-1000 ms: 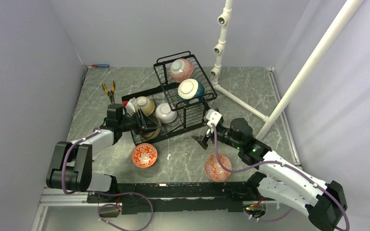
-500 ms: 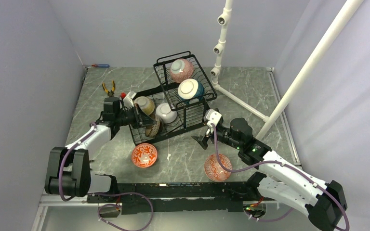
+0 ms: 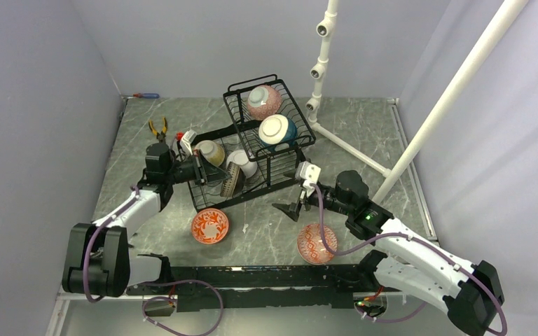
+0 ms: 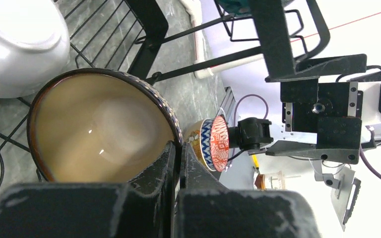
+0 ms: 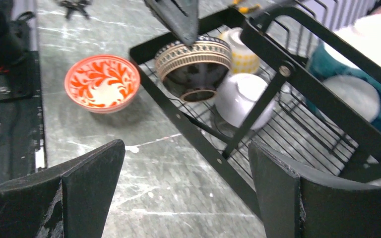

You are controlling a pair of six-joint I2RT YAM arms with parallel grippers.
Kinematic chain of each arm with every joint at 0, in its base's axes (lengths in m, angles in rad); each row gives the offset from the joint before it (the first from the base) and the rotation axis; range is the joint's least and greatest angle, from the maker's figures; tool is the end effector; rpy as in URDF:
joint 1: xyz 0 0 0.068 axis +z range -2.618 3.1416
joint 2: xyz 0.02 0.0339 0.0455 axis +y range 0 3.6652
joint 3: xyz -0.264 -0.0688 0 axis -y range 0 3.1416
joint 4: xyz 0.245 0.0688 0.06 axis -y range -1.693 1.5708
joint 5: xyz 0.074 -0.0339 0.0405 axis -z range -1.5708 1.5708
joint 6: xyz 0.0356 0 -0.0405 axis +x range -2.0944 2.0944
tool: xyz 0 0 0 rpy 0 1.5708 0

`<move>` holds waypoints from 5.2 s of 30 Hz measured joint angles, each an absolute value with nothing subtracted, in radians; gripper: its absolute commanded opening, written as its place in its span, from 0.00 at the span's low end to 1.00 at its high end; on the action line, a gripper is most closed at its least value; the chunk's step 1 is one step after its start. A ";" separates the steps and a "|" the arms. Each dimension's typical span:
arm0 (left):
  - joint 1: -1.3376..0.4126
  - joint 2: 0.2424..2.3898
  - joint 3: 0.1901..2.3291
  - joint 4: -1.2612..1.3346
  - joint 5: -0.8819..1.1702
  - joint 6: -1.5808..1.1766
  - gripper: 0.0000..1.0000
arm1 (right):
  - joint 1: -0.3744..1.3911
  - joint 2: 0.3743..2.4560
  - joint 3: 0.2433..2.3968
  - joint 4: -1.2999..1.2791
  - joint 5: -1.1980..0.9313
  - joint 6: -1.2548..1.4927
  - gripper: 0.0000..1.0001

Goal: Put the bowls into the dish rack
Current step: Pick up the bowl from the dish rack.

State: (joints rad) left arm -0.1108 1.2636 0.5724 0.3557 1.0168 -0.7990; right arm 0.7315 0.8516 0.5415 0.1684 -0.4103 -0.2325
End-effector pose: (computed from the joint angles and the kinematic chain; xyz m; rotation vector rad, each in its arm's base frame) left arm 0.2498 -0.0583 0.2247 0.0674 2.0524 -1.5517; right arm 0.1418 0.1464 0.2794 -1.0762 1.3850 0.7177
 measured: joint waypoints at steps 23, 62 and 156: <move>-0.199 1.132 0.889 -0.572 1.073 -0.160 0.03 | 0.738 0.944 0.585 0.073 -0.799 -0.714 1.00; -0.622 1.242 1.001 -0.613 1.008 -0.096 0.03 | 0.978 1.178 0.659 -0.027 -0.575 -1.013 0.24; -0.700 0.864 0.634 -0.159 0.623 0.377 0.03 | 0.841 1.217 0.781 0.047 -0.704 -0.442 0.94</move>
